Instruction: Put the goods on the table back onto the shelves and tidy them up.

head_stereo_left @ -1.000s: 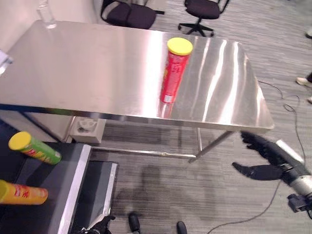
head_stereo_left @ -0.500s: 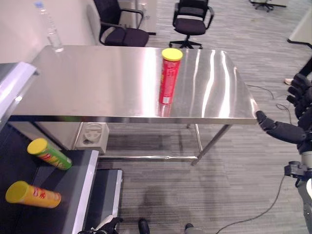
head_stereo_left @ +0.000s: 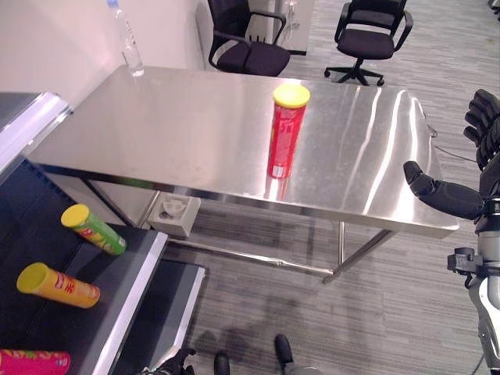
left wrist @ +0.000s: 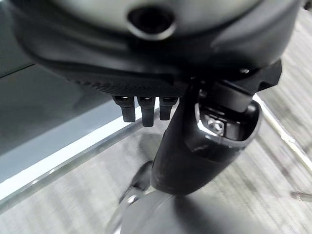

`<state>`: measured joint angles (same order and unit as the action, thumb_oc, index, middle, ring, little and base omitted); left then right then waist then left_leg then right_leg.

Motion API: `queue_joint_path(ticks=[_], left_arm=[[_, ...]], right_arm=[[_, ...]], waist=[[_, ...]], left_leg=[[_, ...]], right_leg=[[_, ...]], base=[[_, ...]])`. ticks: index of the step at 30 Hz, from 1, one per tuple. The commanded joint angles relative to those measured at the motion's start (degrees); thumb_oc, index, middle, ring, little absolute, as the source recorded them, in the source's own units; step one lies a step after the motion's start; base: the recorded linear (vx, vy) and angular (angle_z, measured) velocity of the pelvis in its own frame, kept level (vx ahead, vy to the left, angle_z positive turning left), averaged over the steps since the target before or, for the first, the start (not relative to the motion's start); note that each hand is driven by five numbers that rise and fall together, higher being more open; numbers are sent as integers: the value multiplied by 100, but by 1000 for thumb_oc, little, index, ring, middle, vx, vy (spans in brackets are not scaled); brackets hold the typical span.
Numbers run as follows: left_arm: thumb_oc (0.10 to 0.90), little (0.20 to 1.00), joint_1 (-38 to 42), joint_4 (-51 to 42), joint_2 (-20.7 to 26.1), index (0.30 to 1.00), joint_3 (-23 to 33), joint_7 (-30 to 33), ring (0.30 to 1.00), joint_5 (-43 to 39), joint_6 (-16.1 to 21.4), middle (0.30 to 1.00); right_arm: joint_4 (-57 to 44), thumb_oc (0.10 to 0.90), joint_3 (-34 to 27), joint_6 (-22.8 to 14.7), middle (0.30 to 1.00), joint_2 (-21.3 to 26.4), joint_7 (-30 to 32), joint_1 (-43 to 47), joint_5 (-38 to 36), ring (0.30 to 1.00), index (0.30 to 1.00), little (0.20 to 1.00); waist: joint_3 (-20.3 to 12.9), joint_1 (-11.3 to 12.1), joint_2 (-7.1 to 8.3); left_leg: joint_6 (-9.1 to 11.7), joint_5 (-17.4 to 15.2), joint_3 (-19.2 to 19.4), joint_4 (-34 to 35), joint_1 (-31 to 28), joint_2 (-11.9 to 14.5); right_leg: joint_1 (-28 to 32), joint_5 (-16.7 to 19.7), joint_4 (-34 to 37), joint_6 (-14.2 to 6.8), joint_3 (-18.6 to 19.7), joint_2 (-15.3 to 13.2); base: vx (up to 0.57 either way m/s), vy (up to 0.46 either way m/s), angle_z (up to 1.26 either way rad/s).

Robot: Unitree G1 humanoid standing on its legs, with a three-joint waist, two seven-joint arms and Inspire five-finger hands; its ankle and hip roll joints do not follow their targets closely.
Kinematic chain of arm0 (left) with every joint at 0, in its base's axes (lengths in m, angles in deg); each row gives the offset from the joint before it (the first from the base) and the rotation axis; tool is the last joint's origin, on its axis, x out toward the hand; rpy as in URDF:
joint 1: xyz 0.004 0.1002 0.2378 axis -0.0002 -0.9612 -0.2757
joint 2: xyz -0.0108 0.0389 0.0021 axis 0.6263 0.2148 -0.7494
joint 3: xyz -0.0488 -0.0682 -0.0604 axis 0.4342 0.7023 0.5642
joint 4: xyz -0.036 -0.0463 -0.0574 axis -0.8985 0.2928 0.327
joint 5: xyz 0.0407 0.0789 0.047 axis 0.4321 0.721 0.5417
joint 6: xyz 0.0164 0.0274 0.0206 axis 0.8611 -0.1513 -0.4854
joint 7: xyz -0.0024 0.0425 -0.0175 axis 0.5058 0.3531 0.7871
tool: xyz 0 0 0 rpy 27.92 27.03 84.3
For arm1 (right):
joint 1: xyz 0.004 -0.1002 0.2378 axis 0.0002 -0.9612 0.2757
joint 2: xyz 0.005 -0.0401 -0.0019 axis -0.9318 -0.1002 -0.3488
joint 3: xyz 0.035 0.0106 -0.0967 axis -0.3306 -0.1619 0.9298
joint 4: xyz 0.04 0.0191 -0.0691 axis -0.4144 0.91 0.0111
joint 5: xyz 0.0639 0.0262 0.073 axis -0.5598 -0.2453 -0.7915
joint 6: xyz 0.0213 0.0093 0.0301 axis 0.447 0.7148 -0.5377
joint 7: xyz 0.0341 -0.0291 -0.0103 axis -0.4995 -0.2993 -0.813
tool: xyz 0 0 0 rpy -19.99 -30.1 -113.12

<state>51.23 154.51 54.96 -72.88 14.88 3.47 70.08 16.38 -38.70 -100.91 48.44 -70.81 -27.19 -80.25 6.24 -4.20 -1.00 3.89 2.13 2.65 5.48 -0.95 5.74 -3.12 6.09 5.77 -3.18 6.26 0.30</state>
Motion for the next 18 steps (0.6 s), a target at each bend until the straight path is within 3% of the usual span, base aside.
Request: queue_joint_path(ticks=[1,7,18], left_arm=[[800,900,557,169,-553,900,-591,-230,900,-1,394,900],[800,900,426,308,-610,900,-444,-284,900,-216,374,900],[800,900,484,426,-722,900,-610,-408,900,-329,340,900]], right_arm=[[-298,800,-647,-685,900,589,-323,679,-755,900,900,900],[-358,800,-367,-601,900,754,-746,564,-1166,900,900,900],[56,800,96,-273,900,1403,-963,686,-1405,900,900,900]], waist=[[-452,227,169],[-480,213,125],[-466,227,85]], left_leg=[[275,-364,85,-48,-403,123],[436,-307,53,-48,-381,316],[637,-168,-12,-48,-456,490]], right_leg=[[-149,-304,-266,-461,18,-73],[30,-502,-262,-356,-98,54],[219,-733,-468,-208,-389,58]], base=[[44,-86,28],[59,-110,12],[30,-42,15]])
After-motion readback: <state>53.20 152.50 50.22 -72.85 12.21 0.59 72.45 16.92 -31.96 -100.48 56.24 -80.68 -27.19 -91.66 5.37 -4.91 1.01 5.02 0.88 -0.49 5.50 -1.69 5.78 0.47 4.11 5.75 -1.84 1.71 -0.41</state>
